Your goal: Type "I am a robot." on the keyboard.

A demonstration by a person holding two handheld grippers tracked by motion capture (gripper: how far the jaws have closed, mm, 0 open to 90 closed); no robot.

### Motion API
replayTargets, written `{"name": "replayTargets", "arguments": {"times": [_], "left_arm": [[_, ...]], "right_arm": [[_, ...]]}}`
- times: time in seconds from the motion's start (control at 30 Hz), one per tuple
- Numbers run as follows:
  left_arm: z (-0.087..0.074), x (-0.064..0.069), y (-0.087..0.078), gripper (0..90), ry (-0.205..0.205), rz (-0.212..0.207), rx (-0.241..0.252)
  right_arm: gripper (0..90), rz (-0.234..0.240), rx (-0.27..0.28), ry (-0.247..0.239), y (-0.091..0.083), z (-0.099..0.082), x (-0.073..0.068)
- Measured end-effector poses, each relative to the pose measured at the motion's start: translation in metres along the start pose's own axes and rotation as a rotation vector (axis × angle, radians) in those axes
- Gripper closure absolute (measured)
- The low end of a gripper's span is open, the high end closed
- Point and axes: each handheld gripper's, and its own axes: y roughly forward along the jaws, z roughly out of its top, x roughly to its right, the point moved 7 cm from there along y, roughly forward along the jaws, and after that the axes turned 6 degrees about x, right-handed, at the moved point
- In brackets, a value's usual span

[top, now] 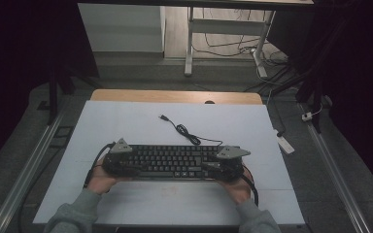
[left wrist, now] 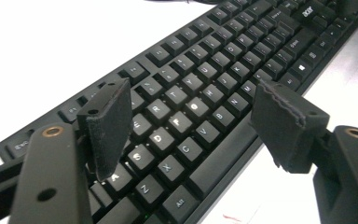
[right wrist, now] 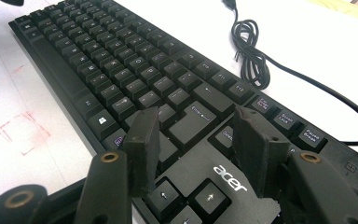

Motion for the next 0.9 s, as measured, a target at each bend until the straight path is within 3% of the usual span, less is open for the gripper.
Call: {"name": "replayTargets", "arguments": {"times": [0.57, 0.9], "left_arm": [[0.000, -0.016, -0.009, 29.8, -0.042, 0.040, 0.015], [-0.002, -0.027, -0.012, 37.0, -0.058, 0.075, 0.013]], "right_arm": [[51.3, -0.001, 0.000, -0.004, 0.000, 0.000, 0.000], [51.3, 0.005, 0.003, -0.007, 0.001, 0.002, -0.002]]}}
